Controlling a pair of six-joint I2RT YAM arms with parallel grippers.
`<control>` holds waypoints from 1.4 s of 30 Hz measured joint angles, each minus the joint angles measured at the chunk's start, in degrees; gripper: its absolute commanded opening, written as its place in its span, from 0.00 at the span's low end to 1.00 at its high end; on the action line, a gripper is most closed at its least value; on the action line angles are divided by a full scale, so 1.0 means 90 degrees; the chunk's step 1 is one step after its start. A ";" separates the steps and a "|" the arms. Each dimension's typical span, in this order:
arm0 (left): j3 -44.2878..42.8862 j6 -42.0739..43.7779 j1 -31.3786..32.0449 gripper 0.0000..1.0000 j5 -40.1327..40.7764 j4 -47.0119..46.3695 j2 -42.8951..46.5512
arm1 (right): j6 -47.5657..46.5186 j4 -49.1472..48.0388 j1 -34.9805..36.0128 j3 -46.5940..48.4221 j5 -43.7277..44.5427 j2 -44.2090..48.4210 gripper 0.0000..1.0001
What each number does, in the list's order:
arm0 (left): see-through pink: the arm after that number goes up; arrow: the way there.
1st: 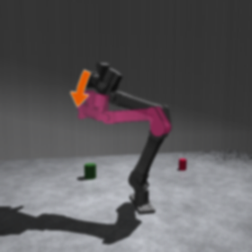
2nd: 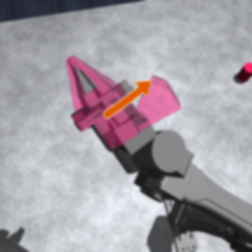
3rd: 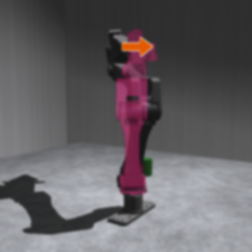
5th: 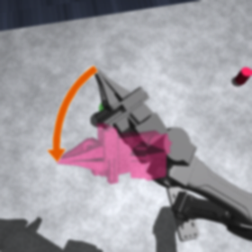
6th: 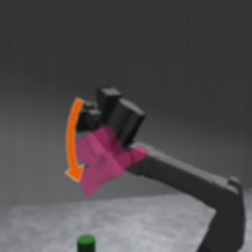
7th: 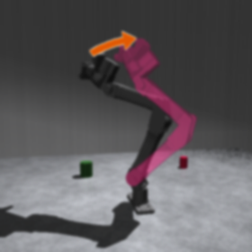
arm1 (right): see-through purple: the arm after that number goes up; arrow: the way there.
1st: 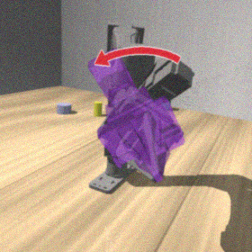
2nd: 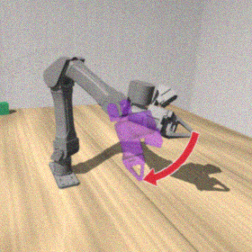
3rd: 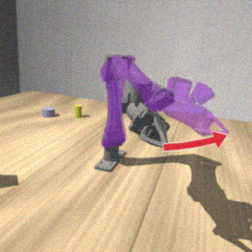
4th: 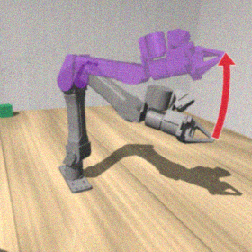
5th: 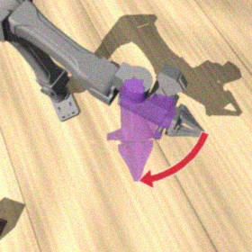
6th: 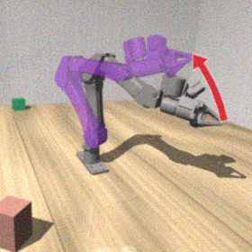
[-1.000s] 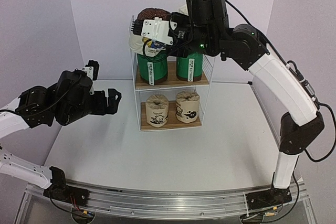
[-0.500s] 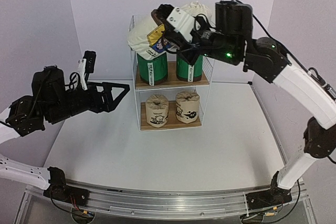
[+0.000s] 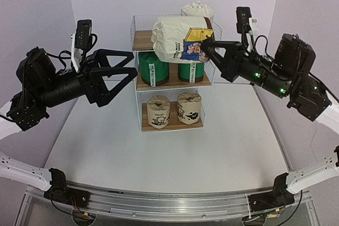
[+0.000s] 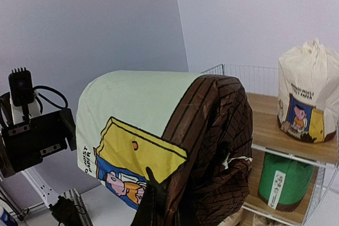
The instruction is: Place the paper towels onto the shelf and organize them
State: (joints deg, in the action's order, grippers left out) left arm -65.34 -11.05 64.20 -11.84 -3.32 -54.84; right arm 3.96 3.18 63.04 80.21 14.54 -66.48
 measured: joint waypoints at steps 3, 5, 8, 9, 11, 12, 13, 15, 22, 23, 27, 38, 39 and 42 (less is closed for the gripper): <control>0.0000 0.0074 0.0002 1.00 -0.0252 -0.0092 0.0019 | 0.0653 -0.0107 -0.0002 -0.0507 0.0002 0.0206 0.00; -0.0024 0.0087 0.0002 1.00 -0.0382 -0.0136 -0.0037 | 0.1028 -0.0205 -0.0002 -0.0777 -0.0021 0.0240 0.00; -0.0260 0.0088 0.0002 0.99 -0.0570 -0.0144 -0.0349 | 0.1349 -0.0302 -0.0002 -0.1017 -0.0026 0.0239 0.00; -0.0347 0.0086 0.0002 0.99 -0.0603 -0.0140 -0.0477 | 0.1419 -0.0351 -0.0002 -0.1080 -0.0024 0.0240 0.00; -0.0495 0.0072 0.0002 1.00 -0.0638 -0.0124 -0.0718 | 0.1538 -0.0435 -0.0002 -0.1169 -0.0024 0.0242 0.00; -0.0554 0.0059 0.0002 1.00 -0.0614 -0.0094 -0.0808 | 0.1580 -0.0475 -0.0002 -0.1208 -0.0027 0.0252 0.00; -0.0612 0.0046 0.0002 0.99 -0.0584 -0.0054 -0.0895 | 0.1617 -0.0510 -0.0002 -0.1244 -0.0030 0.0264 0.00; -0.0719 -0.0006 0.0002 0.99 -0.0462 0.0079 -0.1019 | 0.1682 -0.0589 -0.0002 -0.1305 -0.0044 0.0307 0.00; -0.1033 -0.0176 0.0000 0.98 0.0035 0.0493 -0.1315 | 0.1788 -0.0751 -0.0002 -0.1380 -0.0069 0.0517 0.00; -0.1036 -0.0194 0.0000 0.98 0.0118 0.0521 -0.1323 | 0.1789 -0.0754 -0.0002 -0.1380 -0.0067 0.0530 0.00; -0.1037 -0.0249 0.0000 0.98 0.0348 0.0665 -0.1329 | 0.1792 -0.0755 -0.0002 -0.1390 -0.0069 0.0535 0.00; -0.1245 -0.0160 0.0001 0.97 0.0382 0.0851 -0.1510 | 0.1790 -0.0757 -0.0003 -0.1393 -0.0069 0.0514 0.00; -0.1275 -0.0131 0.0000 0.96 0.0383 0.0866 -0.1542 | 0.1791 -0.0758 -0.0006 -0.1394 -0.0067 0.0506 0.00; -0.1364 -0.0080 -0.0002 0.95 0.0451 0.0925 -0.1622 | 0.1807 -0.0777 -0.0021 -0.1404 -0.0048 0.0477 0.00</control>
State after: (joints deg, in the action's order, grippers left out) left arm -77.61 -11.77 64.18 -7.78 5.01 -69.44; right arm 20.23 -3.81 62.85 67.57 14.11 -62.19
